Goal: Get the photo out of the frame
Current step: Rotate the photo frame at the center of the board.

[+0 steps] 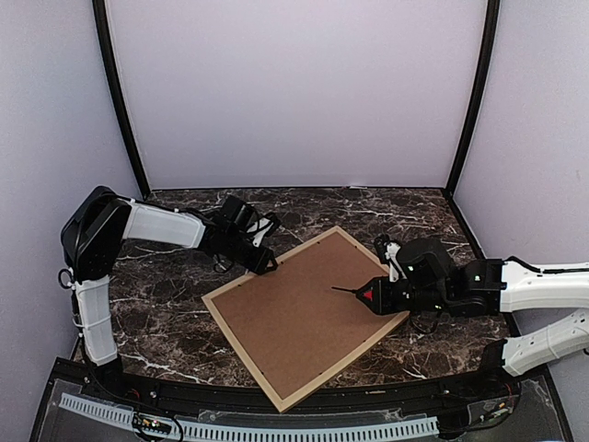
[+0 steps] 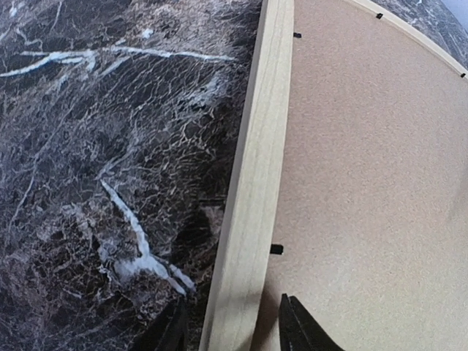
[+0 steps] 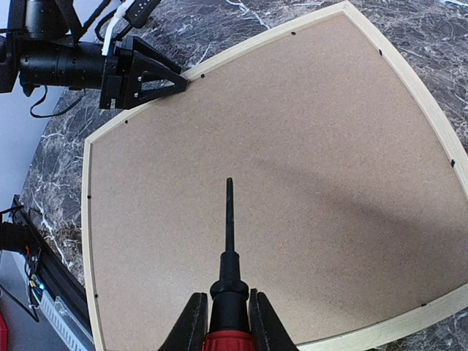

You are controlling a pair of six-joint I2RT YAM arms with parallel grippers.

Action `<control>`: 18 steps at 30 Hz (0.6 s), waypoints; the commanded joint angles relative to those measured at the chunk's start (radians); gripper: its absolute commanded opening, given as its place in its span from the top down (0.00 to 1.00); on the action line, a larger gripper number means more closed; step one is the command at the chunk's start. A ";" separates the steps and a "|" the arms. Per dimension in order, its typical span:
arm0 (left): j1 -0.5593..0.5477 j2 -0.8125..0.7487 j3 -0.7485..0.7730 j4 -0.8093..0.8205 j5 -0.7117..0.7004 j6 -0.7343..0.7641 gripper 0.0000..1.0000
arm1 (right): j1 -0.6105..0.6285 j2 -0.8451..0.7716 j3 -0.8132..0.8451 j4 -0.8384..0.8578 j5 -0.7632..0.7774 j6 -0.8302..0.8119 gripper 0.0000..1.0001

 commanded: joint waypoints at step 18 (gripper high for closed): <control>0.053 0.061 -0.003 -0.108 -0.265 -0.094 0.92 | -0.002 0.048 0.039 0.026 0.022 -0.008 1.00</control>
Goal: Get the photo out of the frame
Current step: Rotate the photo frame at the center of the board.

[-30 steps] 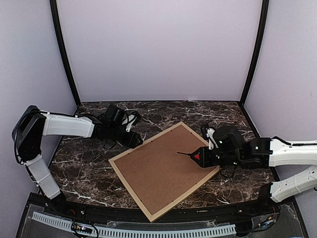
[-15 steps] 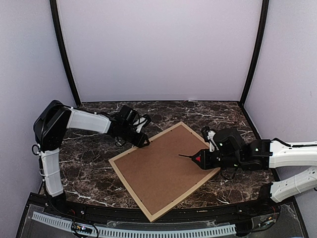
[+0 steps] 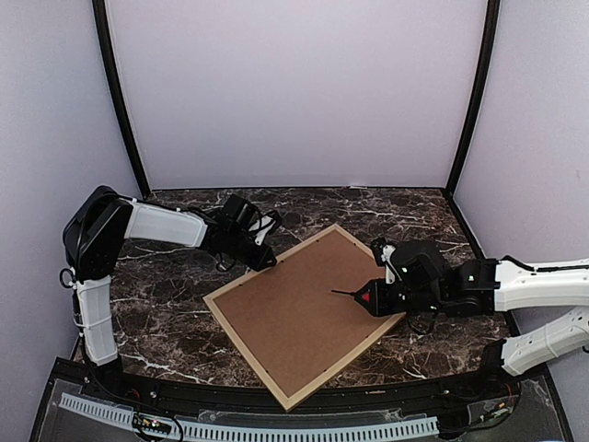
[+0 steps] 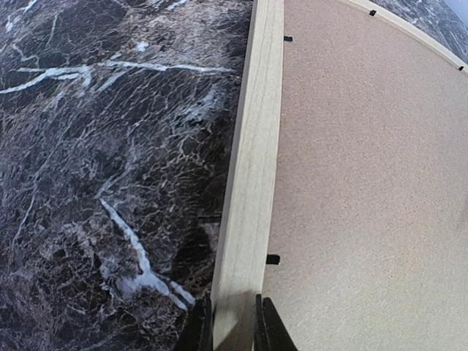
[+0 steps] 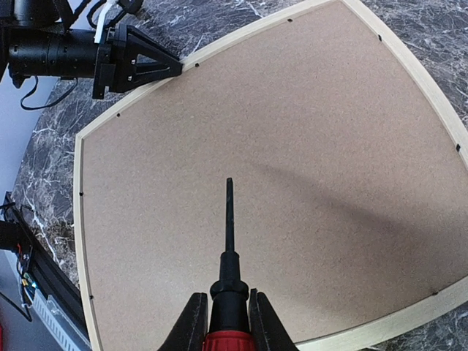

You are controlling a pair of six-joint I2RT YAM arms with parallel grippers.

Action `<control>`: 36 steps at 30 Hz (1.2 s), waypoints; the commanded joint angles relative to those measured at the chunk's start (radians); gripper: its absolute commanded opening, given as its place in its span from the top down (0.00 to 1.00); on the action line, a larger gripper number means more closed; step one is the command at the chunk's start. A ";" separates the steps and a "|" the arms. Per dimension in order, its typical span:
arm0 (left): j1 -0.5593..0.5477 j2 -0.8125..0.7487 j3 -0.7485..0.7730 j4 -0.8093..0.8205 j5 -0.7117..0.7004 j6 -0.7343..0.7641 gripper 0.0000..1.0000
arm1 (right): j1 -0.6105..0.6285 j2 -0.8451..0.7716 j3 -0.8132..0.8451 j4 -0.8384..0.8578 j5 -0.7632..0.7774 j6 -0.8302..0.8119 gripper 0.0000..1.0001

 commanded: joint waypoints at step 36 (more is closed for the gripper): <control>-0.142 -0.316 -0.650 0.142 -0.169 -0.986 0.88 | -0.003 0.050 0.043 0.059 -0.003 -0.017 1.00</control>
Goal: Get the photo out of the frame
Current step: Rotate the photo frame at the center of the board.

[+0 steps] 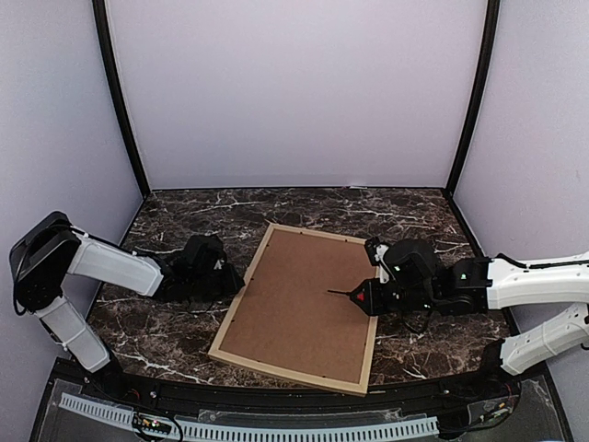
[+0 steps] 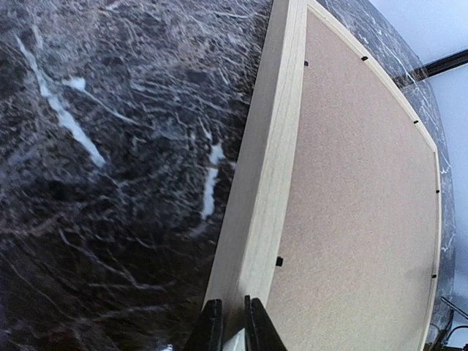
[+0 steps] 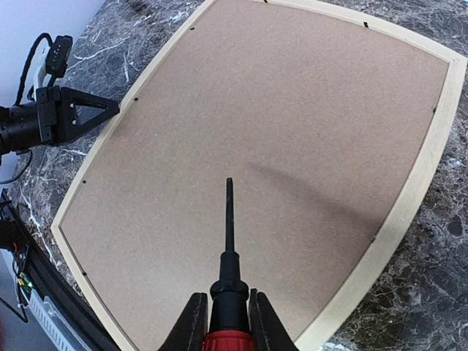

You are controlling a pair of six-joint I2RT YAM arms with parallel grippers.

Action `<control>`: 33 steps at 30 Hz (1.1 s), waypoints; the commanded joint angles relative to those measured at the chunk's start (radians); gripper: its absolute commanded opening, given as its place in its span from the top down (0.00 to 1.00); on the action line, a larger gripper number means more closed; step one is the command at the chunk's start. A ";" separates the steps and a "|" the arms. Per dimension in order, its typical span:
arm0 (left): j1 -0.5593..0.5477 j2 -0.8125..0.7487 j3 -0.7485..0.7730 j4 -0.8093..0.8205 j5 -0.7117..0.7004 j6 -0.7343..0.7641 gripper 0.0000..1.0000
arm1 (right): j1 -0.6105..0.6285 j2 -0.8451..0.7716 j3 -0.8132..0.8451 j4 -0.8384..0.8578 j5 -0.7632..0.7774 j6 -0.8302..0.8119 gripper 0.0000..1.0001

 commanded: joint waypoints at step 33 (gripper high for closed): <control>-0.176 0.221 0.255 -0.101 -0.002 0.209 0.49 | -0.004 -0.026 0.071 -0.112 0.080 0.022 1.00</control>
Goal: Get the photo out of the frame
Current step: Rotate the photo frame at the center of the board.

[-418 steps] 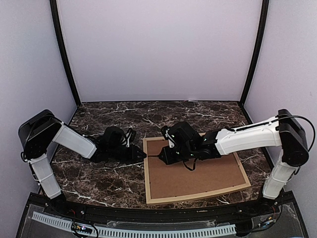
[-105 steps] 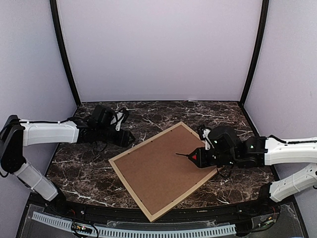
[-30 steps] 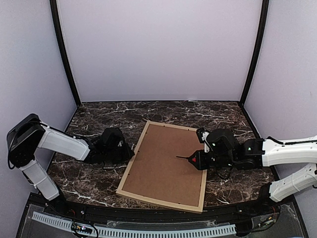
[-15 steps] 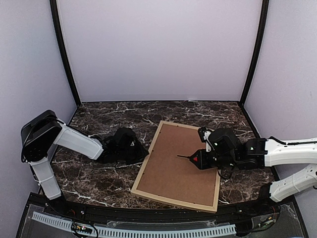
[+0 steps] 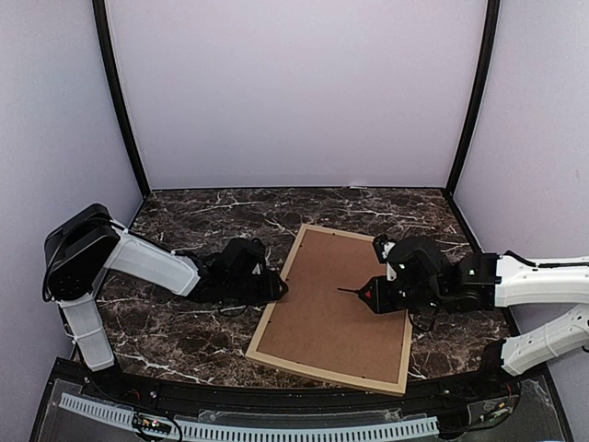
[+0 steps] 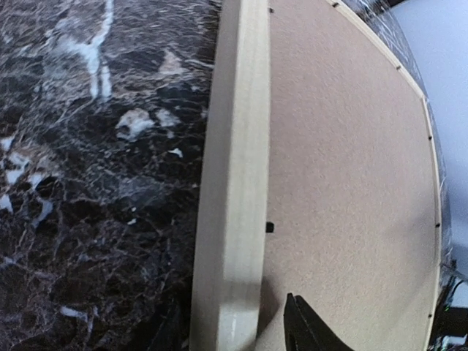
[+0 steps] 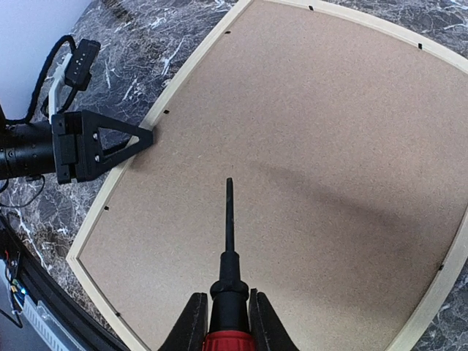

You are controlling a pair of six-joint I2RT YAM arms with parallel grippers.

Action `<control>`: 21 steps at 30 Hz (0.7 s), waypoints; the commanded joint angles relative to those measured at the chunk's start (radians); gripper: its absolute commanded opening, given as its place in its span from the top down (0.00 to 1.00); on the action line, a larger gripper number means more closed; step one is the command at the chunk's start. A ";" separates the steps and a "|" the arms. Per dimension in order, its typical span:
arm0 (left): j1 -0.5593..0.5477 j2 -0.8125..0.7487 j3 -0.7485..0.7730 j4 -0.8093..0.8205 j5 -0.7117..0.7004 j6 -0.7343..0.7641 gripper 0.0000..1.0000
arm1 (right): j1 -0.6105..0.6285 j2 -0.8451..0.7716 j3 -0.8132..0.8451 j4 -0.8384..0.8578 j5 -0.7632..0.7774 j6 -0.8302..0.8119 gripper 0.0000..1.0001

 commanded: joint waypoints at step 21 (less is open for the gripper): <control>0.022 0.327 0.562 -0.458 -0.174 0.421 0.50 | -0.004 0.033 0.062 -0.007 0.036 0.000 1.00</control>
